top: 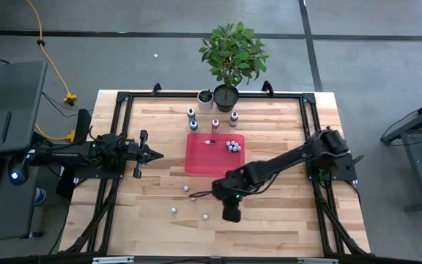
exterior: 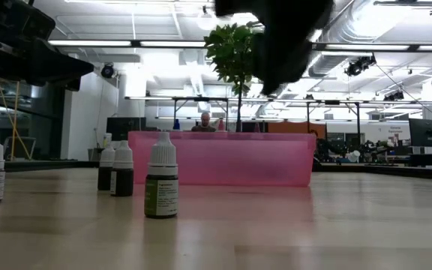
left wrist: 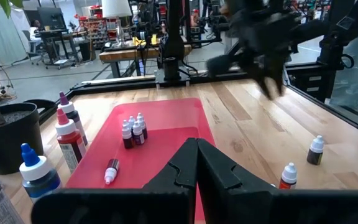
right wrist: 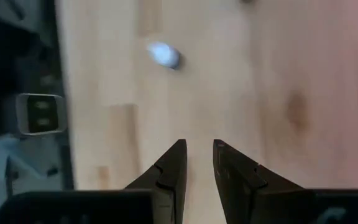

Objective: Pick & Place food coloring
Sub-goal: Put the small green food coloring bottle into the pink container

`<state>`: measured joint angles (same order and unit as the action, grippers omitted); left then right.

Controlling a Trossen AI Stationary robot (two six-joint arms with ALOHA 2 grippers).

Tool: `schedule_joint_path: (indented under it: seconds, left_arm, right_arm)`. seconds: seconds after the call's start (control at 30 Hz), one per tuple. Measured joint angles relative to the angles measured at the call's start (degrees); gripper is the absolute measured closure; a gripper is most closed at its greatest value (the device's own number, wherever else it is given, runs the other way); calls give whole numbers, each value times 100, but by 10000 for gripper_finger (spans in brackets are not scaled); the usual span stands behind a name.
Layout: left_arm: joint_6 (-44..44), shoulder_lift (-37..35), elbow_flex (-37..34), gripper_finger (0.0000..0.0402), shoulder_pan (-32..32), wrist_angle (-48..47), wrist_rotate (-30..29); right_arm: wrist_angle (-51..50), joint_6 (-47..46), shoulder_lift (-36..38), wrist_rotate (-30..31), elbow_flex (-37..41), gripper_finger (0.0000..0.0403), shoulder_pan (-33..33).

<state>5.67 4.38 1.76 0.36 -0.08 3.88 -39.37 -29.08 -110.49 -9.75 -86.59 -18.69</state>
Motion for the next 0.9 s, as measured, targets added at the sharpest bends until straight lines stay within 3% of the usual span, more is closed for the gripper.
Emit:
schedule_joint_path:
  seconds: [0.23,0.47,0.77,0.9]
  left_arm:
    - [1,-1,-2,401,-2,0,0]
    - [1,-1,-1,401,-1,0,0]
    - [0,0,0,401,-2,0,0]
    - [1,-1,-2,401,-2,0,0]
  right_arm:
    - [-472,824,-1063,-322,-1485,334,-35]
    - [-562,1060,-2023,-390,-2546,317,-72]
    - [-937,524,-2405,327,-3086,255,-136]
    - [-1056,186,-2425,347,-3064,234,-124]
